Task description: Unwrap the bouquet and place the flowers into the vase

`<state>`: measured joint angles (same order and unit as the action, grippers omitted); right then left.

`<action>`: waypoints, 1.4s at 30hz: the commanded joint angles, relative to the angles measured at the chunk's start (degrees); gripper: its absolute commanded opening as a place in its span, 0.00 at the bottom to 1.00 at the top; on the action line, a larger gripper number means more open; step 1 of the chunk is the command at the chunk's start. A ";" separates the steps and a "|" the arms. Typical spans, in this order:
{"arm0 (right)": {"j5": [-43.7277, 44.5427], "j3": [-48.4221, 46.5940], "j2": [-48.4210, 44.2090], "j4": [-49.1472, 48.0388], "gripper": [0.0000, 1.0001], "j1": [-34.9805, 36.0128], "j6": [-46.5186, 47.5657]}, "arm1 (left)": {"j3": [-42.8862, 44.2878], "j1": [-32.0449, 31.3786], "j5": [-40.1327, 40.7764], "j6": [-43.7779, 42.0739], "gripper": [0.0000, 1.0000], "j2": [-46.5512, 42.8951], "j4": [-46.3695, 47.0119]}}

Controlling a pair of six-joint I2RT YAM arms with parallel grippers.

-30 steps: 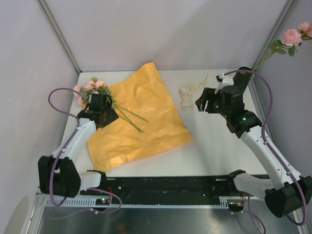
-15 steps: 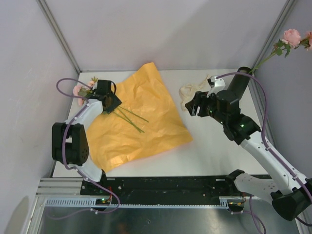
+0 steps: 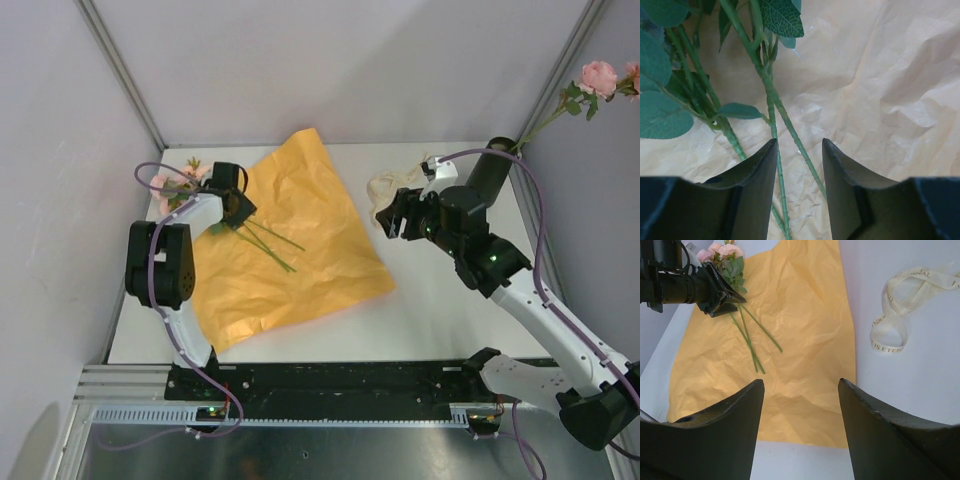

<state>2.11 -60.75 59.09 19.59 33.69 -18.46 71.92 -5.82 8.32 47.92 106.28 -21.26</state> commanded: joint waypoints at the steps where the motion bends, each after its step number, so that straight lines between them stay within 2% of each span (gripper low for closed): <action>1: 0.83 -0.11 0.74 -3.08 0.66 0.49 0.28 | 2.36 0.26 -0.17 2.05 0.46 1.54 2.31; 7: 1.03 -0.08 1.08 -4.16 0.66 0.57 0.85 | 2.95 0.26 -0.84 2.26 0.44 3.88 2.95; 11: 0.98 -0.14 1.18 -4.44 0.66 0.57 0.88 | 3.22 0.35 -1.10 1.98 0.38 4.51 3.33; 15: 0.82 -0.12 1.24 -4.43 0.66 0.52 0.69 | 2.58 0.44 -1.83 1.57 0.24 3.63 3.49; 19: 0.00 -0.10 0.91 -5.07 0.66 0.58 0.14 | 1.36 0.46 -1.77 1.06 0.05 0.40 3.57; 21: -0.51 -0.08 0.74 -5.53 0.65 0.71 -0.27 | 0.48 0.46 -1.32 0.71 0.01 -1.89 3.59; 28: -1.41 -0.07 0.99 -6.52 0.65 1.17 -1.90 | -3.54 0.46 0.34 0.17 0.00 -11.31 3.51; 35: -3.26 -0.07 1.40 -6.80 0.65 2.03 -3.29 | -6.45 0.35 -3.02 -1.14 0.00 -17.42 3.56; 42: -8.71 -0.15 2.97 -10.51 0.66 2.03 -8.62 | -10.19 -1.13 -8.37 -10.97 0.00 -28.01 3.53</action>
<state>-2.46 -60.75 61.14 14.28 35.48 -22.81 62.67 -5.91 3.97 44.64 86.32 -19.09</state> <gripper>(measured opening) 0.654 0.014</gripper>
